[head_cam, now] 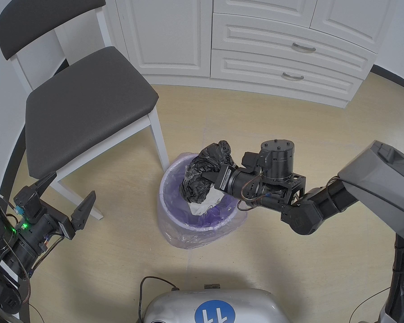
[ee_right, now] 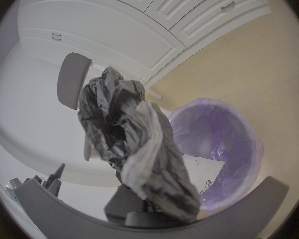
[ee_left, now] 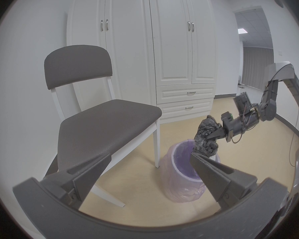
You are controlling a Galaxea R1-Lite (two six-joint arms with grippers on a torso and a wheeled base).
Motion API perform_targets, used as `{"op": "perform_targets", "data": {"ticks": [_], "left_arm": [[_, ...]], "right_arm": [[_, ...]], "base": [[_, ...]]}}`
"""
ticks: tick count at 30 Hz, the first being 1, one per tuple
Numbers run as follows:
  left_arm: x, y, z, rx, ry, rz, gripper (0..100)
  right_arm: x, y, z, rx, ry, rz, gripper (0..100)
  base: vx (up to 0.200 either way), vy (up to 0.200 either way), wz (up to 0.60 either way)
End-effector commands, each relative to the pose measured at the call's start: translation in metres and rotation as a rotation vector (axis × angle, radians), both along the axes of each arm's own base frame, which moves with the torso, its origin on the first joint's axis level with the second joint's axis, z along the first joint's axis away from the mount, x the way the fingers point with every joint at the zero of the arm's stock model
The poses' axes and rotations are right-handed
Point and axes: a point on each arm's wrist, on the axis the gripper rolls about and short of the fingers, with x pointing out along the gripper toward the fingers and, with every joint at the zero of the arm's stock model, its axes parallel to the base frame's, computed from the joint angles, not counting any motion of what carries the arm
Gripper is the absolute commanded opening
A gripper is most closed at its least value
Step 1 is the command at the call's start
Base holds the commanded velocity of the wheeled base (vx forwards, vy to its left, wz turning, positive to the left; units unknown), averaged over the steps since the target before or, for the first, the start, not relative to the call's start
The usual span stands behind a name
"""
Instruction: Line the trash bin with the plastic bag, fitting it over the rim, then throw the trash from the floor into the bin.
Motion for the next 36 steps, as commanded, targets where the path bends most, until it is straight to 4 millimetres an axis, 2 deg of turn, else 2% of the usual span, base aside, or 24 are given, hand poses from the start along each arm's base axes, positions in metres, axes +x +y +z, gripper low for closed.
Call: {"op": "perform_targets", "data": {"ticks": [1,7,24,30,36], "left_arm": [[-0.001,0.001,0.003,-0.002,-0.016,0.002,100],[-0.001,0.0,0.003,-0.002,-0.018,0.002,100],[0.001,0.0,0.003,-0.001,-0.015,0.003,100],[0.0,0.0,0.004,-0.001,-0.021,0.003,100],[0.0,0.001,0.004,0.0,-0.021,0.005,100]], "right_arm": [[0.024,0.005,-0.039,-0.025,0.032,-0.048,0],[0.034,0.008,-0.06,-0.038,0.046,-0.064,0],[0.046,0.02,-0.089,-0.077,0.037,-0.139,0],[0.042,0.032,-0.079,-0.129,-0.046,-0.175,0],[0.026,0.054,-0.07,-0.309,-0.225,-0.191,0]], "base": [[0.0,0.0,0.0],[0.0,0.0,0.0],[0.0,0.0,0.0],[0.0,0.0,0.0],[0.0,0.0,0.0]]}}
